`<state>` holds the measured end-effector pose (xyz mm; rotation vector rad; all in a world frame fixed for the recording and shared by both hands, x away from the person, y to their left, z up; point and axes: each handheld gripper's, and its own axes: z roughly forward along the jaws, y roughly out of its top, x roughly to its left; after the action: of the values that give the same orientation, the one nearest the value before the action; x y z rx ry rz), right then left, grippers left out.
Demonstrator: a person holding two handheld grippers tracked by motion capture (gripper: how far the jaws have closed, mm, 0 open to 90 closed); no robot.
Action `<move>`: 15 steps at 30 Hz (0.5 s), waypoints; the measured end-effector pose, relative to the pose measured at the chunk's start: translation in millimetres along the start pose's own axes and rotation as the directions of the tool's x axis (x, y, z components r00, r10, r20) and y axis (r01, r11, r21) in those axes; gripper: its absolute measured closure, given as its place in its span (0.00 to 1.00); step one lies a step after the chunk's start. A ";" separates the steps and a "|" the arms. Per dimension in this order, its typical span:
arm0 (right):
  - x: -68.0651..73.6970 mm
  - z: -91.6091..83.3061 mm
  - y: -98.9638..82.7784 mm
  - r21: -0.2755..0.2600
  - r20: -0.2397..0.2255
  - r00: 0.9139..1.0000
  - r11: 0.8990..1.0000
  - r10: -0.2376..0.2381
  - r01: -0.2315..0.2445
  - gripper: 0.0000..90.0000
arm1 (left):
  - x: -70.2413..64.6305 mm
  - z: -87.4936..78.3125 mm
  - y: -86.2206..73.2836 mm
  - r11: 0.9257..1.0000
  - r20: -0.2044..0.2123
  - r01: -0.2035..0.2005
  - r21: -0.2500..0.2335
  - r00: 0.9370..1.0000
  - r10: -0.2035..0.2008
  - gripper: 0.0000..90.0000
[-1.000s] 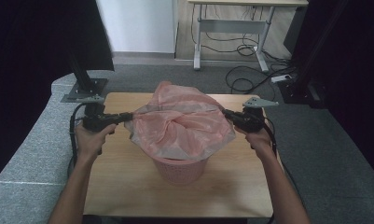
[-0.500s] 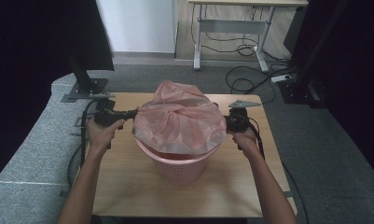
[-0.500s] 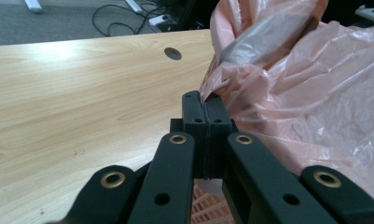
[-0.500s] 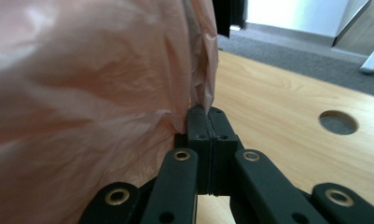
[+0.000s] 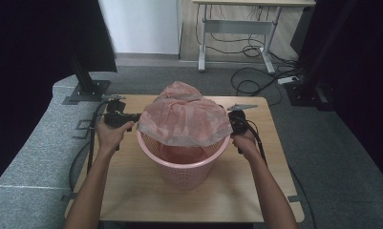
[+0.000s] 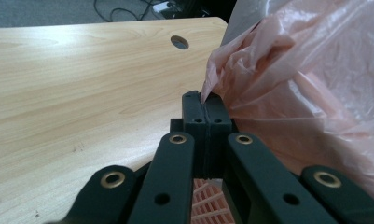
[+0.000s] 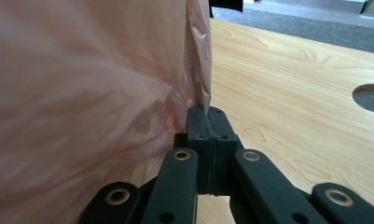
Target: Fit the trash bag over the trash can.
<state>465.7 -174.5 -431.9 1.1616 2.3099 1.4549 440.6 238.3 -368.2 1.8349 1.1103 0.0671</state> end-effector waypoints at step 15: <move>-7.9 4.9 -8.5 0.047 -0.018 0.999 0.998 0.029 -0.028 0.98 | 9.6 10.6 -10.7 0.999 0.041 0.039 0.035 0.998 -0.040 1.00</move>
<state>469.2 -178.4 -443.3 1.2028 2.3616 1.4340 444.2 239.1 -385.6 1.8356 1.1246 -0.0132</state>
